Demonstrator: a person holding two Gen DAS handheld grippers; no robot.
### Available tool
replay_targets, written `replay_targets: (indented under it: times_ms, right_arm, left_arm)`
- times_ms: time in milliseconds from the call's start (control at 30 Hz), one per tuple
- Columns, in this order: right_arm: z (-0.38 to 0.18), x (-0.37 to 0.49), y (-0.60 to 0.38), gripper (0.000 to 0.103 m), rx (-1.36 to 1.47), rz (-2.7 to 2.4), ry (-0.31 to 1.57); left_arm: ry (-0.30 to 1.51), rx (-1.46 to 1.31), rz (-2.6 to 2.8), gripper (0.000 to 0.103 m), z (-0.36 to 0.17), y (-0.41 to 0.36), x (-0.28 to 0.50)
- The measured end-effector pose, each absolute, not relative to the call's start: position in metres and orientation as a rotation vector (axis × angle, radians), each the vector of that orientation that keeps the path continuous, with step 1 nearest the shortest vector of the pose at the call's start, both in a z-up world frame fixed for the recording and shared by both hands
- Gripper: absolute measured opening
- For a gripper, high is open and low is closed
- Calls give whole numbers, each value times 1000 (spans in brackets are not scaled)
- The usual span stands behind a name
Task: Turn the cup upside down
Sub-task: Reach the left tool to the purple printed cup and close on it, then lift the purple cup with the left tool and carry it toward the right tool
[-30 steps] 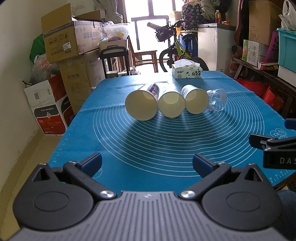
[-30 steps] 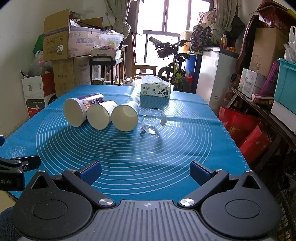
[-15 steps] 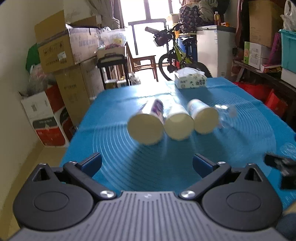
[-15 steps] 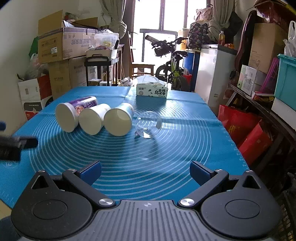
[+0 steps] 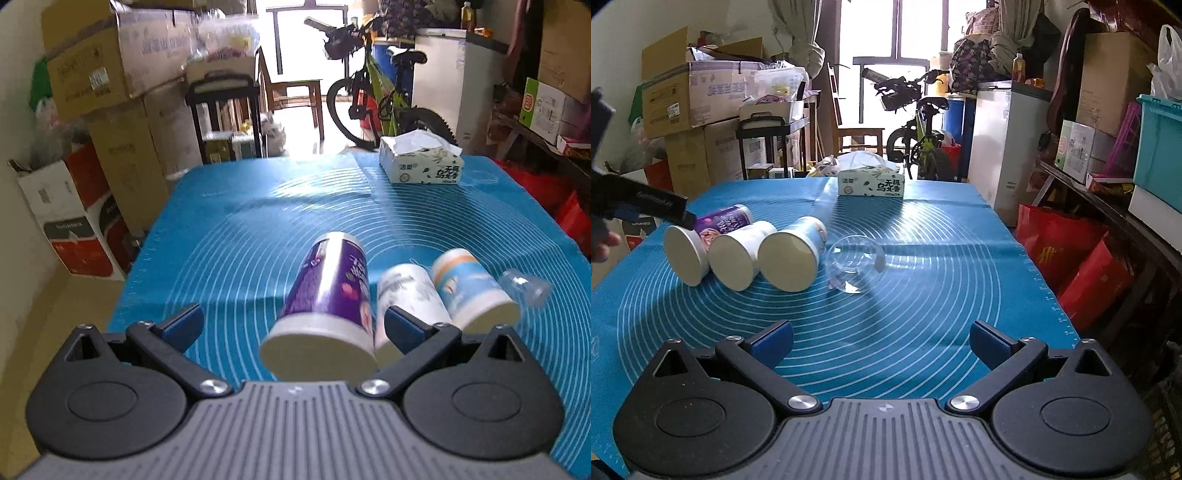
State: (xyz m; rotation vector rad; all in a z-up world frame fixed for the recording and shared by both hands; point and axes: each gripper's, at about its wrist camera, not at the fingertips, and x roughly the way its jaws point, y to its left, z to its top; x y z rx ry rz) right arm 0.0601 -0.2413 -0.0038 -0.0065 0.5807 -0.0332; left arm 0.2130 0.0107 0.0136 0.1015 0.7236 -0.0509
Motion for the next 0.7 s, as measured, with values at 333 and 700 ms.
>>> replay_targets:
  times_ms: [333,700]
  right_arm:
    - [-13,68,-243,103,-2,-30,600]
    - [-17,70,-238,103,-15,-25,609]
  left_arm:
    - [865,69,-109,87,1,11,253]
    - [976,-31,-202,73,-9,17,267]
